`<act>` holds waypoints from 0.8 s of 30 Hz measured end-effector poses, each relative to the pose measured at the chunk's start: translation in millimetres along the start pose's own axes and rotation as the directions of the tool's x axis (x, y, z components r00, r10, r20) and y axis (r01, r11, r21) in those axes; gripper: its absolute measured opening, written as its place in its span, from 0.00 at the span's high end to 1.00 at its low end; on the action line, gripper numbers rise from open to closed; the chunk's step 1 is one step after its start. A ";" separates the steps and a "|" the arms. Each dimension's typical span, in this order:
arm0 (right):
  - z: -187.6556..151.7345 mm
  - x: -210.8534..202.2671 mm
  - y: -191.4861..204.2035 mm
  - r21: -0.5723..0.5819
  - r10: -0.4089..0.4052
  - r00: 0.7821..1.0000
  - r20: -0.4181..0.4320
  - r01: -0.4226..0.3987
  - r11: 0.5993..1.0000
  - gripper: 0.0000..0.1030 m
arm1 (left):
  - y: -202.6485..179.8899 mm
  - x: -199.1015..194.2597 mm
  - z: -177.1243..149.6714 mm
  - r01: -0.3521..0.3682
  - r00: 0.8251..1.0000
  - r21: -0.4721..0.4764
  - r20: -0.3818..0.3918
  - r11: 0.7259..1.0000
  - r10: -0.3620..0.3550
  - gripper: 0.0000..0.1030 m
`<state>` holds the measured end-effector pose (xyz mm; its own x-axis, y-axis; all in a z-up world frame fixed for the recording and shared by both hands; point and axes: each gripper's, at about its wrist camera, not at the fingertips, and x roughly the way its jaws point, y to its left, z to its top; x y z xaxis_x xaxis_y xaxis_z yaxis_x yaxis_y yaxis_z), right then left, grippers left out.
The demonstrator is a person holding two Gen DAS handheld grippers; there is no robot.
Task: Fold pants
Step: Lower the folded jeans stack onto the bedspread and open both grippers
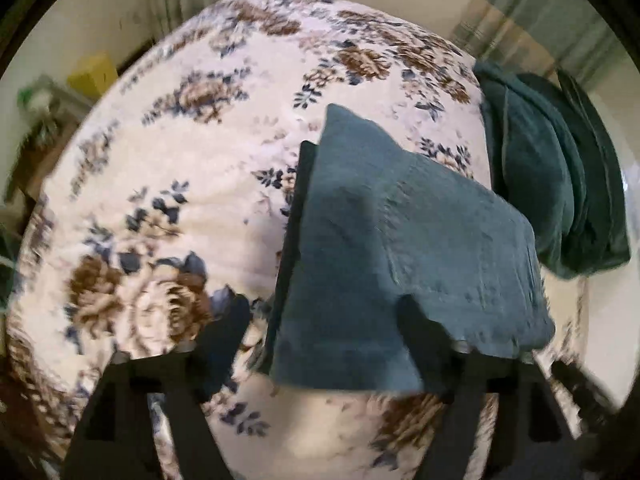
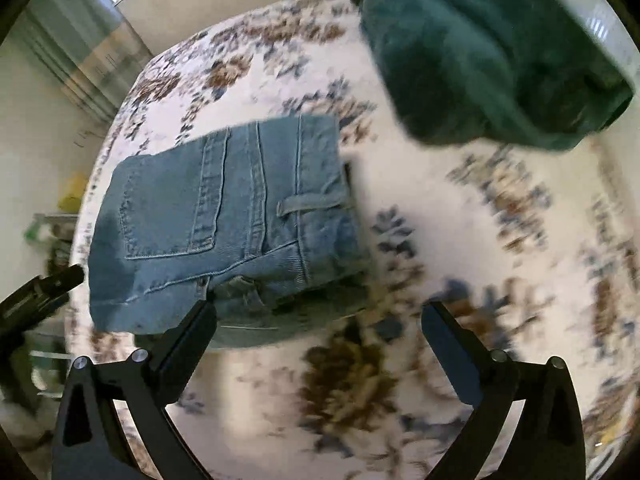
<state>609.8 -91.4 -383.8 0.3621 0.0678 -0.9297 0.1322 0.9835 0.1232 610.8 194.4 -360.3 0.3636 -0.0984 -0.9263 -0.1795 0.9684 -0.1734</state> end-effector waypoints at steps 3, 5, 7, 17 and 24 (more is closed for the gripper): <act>-10.7 -37.7 6.4 -0.043 -0.069 0.996 0.062 0.071 0.997 0.00 | -15.4 -27.9 -18.6 -0.061 0.997 0.057 0.040 0.997 0.059 0.17; -20.2 -66.1 8.8 -0.062 -0.092 0.991 0.096 0.098 0.993 0.00 | -23.5 -50.2 -30.3 -0.106 0.992 0.082 0.081 0.991 0.099 0.17; -30.7 -91.1 11.4 -0.075 -0.110 0.986 0.122 0.119 0.990 0.00 | -30.2 -70.4 -40.5 -0.128 0.986 0.098 0.117 0.987 0.116 0.17; -102.8 -242.1 9.7 -0.120 -0.067 0.963 0.262 0.102 0.988 0.00 | -55.5 -205.1 -117.0 -0.129 0.962 0.136 0.259 0.982 0.091 0.17; -163.5 -353.5 -2.7 -0.137 -0.035 0.934 0.354 0.088 0.987 0.00 | -65.3 -289.3 -173.6 -0.157 0.927 0.121 0.359 0.980 0.104 0.17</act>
<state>330.5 -90.6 -112.2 0.6608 -0.0301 -0.7499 0.0363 0.9993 -0.0080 358.6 119.8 -139.0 0.6469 0.0916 -0.7570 -0.1223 0.9924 0.0156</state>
